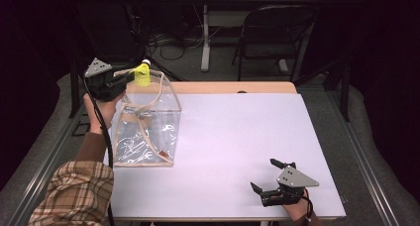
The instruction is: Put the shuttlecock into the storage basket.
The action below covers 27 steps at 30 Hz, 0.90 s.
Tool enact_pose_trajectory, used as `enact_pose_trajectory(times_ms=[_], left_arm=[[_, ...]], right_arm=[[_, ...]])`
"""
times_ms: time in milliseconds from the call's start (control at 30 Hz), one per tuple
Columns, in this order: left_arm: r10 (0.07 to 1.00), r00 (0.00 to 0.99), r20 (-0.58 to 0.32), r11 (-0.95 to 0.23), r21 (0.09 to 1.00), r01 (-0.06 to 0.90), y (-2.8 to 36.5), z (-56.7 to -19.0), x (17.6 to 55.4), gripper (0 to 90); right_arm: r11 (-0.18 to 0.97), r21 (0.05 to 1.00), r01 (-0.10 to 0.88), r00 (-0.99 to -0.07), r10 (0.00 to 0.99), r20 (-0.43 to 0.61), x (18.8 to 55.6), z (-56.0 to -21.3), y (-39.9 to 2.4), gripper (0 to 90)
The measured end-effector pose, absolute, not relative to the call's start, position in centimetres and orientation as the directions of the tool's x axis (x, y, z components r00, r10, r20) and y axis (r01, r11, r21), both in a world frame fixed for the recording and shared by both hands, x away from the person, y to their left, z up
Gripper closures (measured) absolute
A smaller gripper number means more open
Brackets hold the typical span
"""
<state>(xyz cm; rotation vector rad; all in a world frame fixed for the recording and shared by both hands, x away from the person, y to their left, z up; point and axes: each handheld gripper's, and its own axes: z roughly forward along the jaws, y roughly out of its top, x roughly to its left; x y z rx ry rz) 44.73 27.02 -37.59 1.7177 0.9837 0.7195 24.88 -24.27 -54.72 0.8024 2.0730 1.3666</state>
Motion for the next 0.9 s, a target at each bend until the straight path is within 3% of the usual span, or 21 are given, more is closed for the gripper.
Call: enact_pose_trajectory(times_ms=[900], left_arm=[[0.876,0.481,0.012,-0.187,0.930,0.317,27.5,-38.6,45.0,89.7]], right_arm=[[0.313,0.931,0.190,-0.685,0.722,-0.103,24.9,-54.7,-24.3,0.0]])
